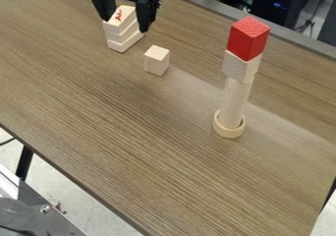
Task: Put the cube on top of the red cube
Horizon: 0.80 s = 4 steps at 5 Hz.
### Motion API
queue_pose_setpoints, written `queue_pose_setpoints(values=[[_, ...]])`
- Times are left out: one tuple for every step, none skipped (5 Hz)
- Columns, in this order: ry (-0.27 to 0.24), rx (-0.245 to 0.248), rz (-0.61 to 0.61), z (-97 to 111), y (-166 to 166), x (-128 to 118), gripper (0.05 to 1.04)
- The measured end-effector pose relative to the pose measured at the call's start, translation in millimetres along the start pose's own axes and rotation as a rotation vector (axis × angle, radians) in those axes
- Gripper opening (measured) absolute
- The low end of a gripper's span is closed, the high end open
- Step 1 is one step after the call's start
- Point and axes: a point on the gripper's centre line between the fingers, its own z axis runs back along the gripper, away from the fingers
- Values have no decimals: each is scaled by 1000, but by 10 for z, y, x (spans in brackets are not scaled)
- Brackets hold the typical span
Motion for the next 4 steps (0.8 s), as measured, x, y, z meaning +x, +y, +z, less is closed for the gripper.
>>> queue_pose_setpoints(values=[[37, -8, -5, -98, -36, -57, 998], [7, 20, -19, -157, -104, -39, 998], [-17, 26, -51, -190, -155, 0, 998], [-1, 10, -76, -309, -179, -4, 998]])
